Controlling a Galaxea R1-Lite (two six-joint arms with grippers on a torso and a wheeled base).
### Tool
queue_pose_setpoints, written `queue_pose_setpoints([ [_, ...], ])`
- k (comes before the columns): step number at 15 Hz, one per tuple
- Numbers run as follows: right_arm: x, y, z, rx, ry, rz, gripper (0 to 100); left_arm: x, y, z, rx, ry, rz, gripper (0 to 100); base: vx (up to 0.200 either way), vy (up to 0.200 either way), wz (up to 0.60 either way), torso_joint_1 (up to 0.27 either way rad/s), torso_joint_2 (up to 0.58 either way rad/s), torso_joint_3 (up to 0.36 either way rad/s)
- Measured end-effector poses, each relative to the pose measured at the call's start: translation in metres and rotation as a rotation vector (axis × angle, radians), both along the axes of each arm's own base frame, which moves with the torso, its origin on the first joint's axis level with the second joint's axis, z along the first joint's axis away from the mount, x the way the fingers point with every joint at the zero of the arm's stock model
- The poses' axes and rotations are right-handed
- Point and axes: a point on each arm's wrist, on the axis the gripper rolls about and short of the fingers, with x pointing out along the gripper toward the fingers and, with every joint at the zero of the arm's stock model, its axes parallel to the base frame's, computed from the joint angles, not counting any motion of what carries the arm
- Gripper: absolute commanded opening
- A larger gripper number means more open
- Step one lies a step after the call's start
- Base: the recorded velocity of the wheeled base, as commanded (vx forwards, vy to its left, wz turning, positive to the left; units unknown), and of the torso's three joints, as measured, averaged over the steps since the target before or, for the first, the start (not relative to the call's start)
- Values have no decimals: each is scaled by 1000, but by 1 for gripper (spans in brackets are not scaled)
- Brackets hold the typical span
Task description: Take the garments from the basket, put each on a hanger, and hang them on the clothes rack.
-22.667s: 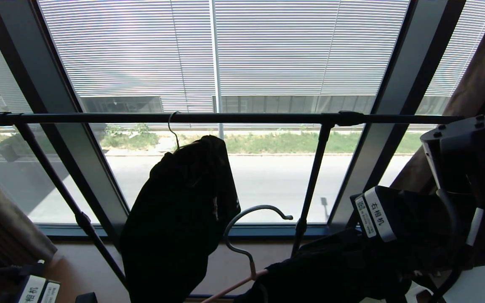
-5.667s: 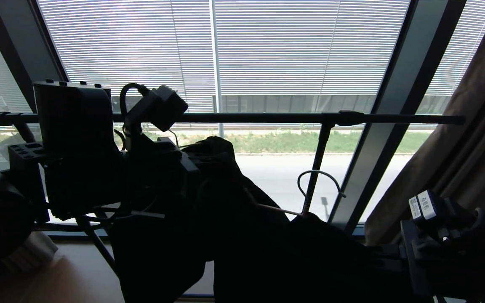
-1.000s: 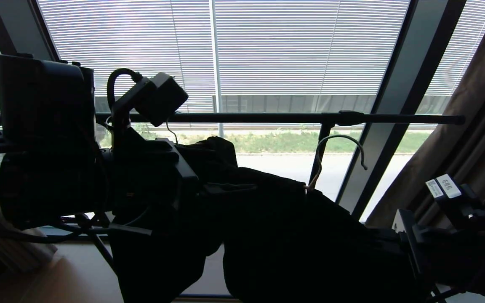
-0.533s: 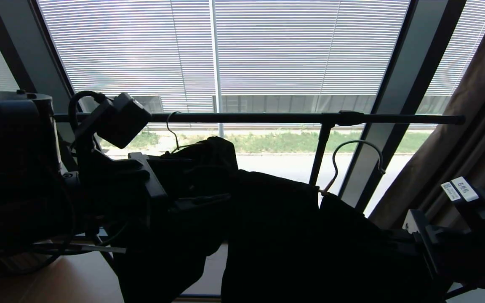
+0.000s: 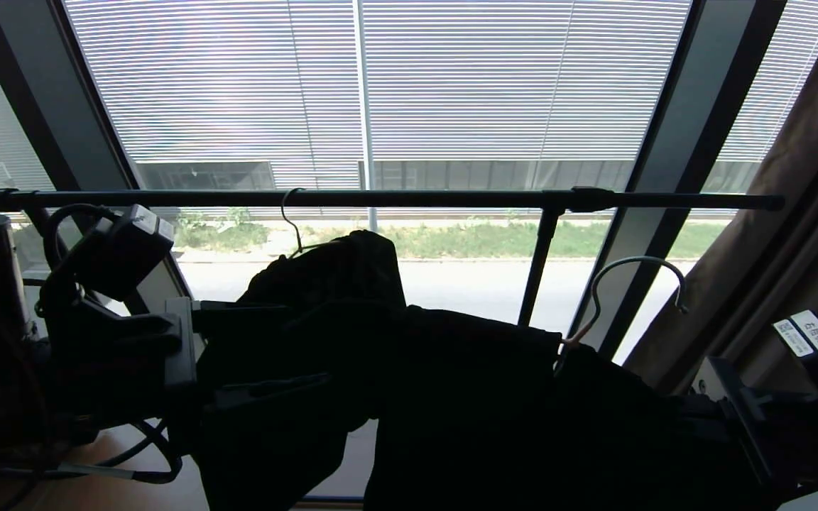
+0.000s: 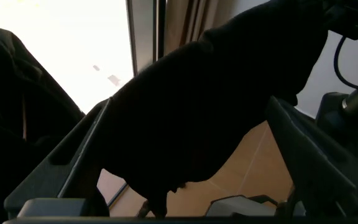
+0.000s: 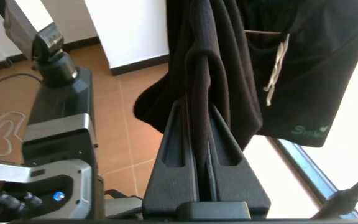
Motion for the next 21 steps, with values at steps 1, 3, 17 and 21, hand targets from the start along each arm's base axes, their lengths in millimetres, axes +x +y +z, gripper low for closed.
queue_pose_setpoints([
  [1,0,-1,-1,1,5,8,0,-1,3,-1,-2,0,4,100,0,0,0,0,0,0],
  [3,0,-4,-2,26,16,77,0,-2,7,-1,-3,-2,8,100,0,0,0,0,0,0],
  [17,-5,-10,9,41,-24,68,0,11,3,-27,12,23,8,100,0,0,0,0,0,0],
  [21,-9,-11,12,43,-39,68,0,16,1,-33,23,49,7,100,0,0,0,0,0,0],
])
